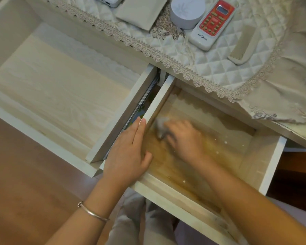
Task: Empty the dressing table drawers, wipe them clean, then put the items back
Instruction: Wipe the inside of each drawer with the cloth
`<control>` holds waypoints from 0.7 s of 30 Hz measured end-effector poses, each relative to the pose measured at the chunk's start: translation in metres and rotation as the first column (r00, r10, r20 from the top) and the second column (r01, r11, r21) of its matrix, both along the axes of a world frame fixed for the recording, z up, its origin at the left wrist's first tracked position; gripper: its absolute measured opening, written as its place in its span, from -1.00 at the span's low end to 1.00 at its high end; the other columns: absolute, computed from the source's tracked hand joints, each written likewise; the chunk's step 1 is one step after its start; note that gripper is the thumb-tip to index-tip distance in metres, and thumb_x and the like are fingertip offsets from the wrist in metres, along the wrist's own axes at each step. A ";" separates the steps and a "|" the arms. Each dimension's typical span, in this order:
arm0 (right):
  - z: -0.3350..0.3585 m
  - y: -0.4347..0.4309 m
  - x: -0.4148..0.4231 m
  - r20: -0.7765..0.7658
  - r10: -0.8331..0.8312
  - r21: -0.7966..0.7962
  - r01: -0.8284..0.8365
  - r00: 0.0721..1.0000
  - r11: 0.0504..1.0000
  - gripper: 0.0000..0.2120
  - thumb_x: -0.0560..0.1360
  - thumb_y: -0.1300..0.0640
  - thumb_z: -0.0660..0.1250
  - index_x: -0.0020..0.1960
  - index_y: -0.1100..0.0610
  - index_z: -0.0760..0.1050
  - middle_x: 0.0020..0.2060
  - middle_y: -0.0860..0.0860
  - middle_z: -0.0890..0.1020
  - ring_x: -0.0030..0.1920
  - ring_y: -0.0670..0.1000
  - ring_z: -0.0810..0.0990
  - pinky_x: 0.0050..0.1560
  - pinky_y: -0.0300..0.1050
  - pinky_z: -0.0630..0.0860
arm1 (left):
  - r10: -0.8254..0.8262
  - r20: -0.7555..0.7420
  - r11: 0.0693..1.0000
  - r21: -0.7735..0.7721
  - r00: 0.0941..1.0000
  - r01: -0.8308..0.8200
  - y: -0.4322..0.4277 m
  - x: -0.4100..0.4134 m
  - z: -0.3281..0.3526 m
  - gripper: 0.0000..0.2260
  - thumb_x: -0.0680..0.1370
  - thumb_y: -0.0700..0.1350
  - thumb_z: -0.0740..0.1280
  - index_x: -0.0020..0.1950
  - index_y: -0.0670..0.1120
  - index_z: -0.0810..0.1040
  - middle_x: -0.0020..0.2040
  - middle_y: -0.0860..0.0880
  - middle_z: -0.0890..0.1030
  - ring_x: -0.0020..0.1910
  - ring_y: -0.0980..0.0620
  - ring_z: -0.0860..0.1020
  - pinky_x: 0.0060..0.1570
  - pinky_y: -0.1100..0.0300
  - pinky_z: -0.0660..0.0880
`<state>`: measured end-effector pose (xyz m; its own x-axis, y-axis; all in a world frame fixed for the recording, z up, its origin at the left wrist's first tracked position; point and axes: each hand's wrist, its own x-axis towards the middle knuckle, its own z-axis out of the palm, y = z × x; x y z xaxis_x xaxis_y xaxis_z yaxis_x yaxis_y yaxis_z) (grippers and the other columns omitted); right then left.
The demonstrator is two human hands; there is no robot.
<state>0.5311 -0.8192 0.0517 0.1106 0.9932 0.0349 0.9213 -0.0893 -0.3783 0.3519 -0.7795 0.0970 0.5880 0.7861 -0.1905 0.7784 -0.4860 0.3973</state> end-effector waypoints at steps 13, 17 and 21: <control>0.002 -0.014 -0.057 -0.040 0.003 -0.034 -0.004 0.999 0.999 -0.72 0.23 0.11 0.52 -0.07 0.04 0.60 -0.15 -0.03 0.66 -0.23 0.09 0.60 -0.42 -0.14 0.50 | 0.035 0.065 0.999 -0.004 0.997 -0.035 -0.002 0.002 0.003 -0.46 0.53 -0.03 0.08 0.50 -0.05 0.05 0.50 -0.04 0.12 0.44 0.02 0.18 0.35 0.18 0.12; 0.007 -0.056 -0.030 -0.060 0.199 -0.084 -0.204 0.978 0.975 -0.66 0.23 0.16 0.52 -0.01 0.03 0.57 -0.05 -0.03 0.66 -0.08 0.08 0.62 -0.33 -0.10 0.57 | 0.036 0.043 0.999 -0.003 0.998 -0.036 -0.003 0.001 0.006 -0.47 0.57 -0.12 0.12 0.50 -0.04 0.00 0.52 -0.01 0.07 0.44 0.03 0.17 0.34 0.17 0.18; 0.004 -0.122 0.012 -0.073 0.213 -0.138 -0.221 0.974 0.965 -0.57 0.18 0.19 0.59 0.02 0.04 0.60 -0.05 -0.02 0.67 -0.09 0.08 0.64 -0.22 -0.04 0.63 | 0.046 0.044 0.999 -0.031 0.998 -0.045 -0.005 0.003 0.009 -0.47 0.57 -0.16 0.10 0.51 -0.04 -0.01 0.52 0.01 0.04 0.43 0.02 0.20 0.31 0.14 0.26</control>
